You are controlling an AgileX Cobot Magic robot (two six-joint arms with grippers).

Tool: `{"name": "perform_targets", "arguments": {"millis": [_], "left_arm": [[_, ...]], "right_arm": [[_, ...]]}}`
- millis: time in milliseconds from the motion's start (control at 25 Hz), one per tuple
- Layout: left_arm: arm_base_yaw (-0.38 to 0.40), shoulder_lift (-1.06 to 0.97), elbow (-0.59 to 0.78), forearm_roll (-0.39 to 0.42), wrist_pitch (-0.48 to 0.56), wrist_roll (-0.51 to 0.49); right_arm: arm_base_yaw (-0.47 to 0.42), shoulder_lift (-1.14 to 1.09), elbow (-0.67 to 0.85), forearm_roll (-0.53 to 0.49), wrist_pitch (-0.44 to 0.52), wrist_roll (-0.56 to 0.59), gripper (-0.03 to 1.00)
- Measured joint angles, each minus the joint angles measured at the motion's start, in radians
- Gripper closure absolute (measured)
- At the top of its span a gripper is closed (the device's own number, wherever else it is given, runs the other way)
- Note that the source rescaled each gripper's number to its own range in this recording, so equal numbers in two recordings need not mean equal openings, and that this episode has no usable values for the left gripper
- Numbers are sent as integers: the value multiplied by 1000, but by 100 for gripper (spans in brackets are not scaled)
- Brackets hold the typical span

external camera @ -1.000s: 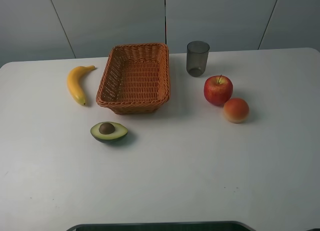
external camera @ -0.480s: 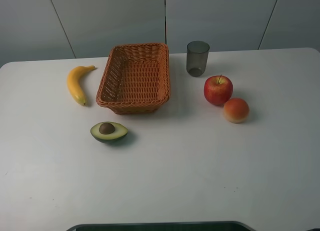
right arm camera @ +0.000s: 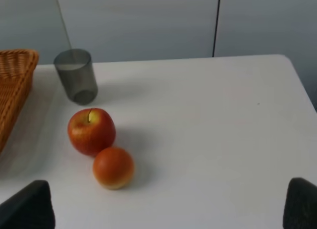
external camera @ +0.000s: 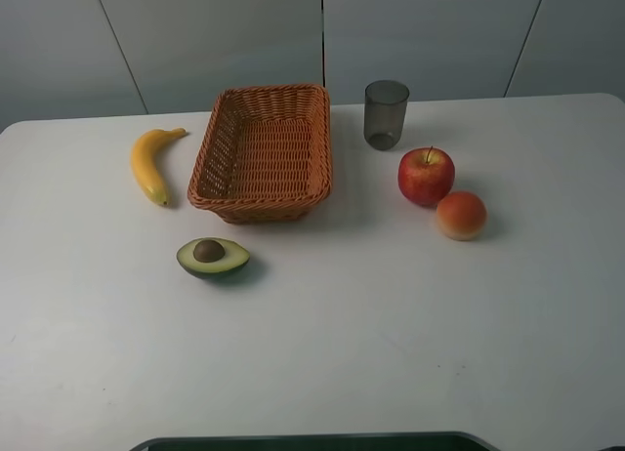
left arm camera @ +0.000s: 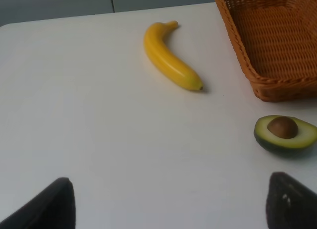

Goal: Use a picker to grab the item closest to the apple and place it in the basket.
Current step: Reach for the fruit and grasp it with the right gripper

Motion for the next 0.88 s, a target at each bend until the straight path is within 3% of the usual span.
{"name": "perform_targets", "arguments": {"millis": [240, 440, 880], "left_arm": [[0, 0, 0, 0, 0, 0], [0, 0, 0, 0, 0, 0], [0, 0, 0, 0, 0, 0]], "right_arm": [[0, 354, -19, 57, -51, -2, -3], [10, 611, -19, 82, -165, 0, -3], [145, 1004, -19, 25, -443, -41, -3]]}}
